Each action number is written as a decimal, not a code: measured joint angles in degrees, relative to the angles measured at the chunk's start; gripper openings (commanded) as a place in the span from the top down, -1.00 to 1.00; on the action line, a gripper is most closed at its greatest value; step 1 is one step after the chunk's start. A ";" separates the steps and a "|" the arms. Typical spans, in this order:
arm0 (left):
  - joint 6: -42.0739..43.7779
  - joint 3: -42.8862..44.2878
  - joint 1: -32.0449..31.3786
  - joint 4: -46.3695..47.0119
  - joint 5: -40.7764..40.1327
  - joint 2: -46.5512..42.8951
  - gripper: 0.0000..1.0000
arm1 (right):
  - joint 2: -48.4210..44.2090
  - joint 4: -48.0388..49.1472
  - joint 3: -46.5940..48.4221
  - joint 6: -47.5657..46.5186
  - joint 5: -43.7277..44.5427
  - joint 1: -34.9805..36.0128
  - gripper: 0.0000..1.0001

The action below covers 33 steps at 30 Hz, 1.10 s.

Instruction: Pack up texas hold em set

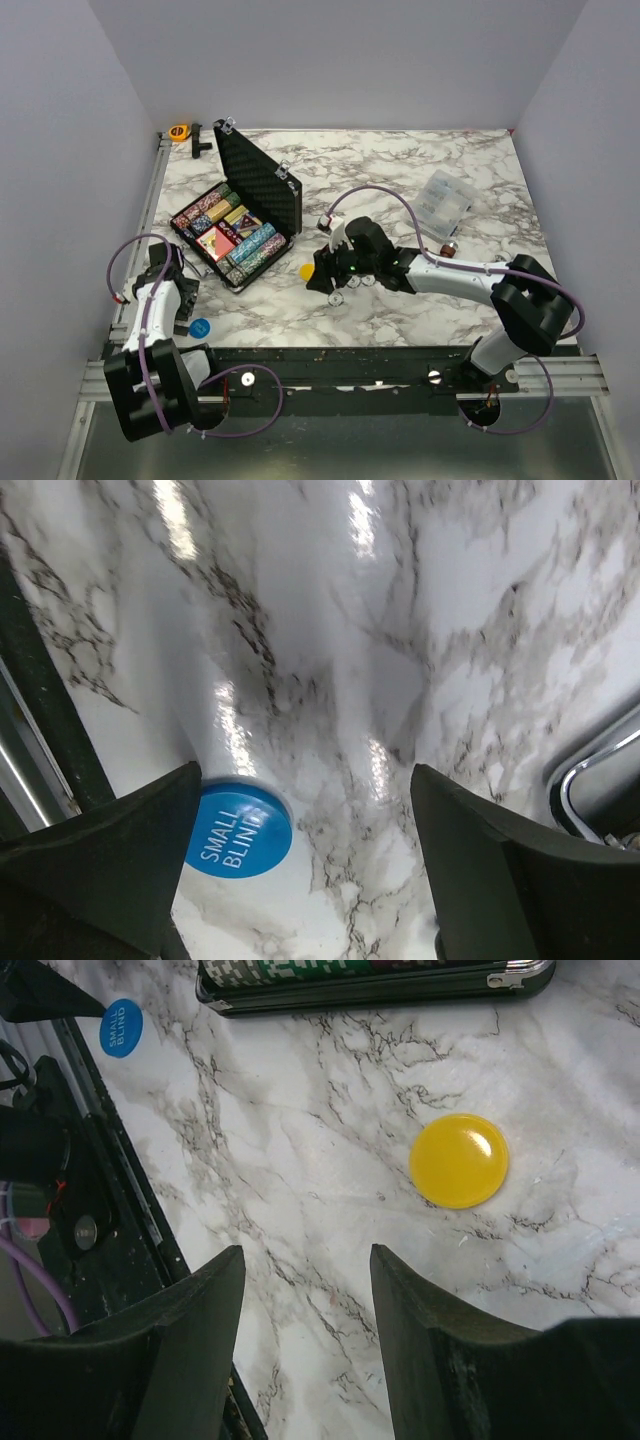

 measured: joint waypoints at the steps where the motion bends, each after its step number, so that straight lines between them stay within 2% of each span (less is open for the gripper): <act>1: 0.26 0.42 -0.63 -0.09 0.11 0.85 -0.63 | -0.15 0.15 -0.33 -0.02 0.24 0.00 -0.12; 8: 0.35 6.97 -10.54 -0.81 1.88 11.28 -0.63 | -3.04 0.46 -2.14 -0.79 2.38 0.00 -0.13; 14: 1.64 8.68 -12.87 -0.83 3.13 13.60 -0.67 | -6.14 1.81 -3.13 -1.11 3.80 0.00 -0.13; 21: 2.40 8.39 -12.96 -2.45 3.98 11.85 -0.70 | -6.99 2.49 -4.15 -1.40 4.33 0.00 -0.12; 27: 2.36 6.16 -13.27 -3.87 4.74 3.82 -0.70 | -7.30 3.39 -4.46 -1.36 4.28 0.00 -0.13; 33: 2.38 5.81 -13.27 -7.23 5.62 4.50 -0.70 | -8.74 3.80 -5.51 -1.33 4.28 0.00 -0.13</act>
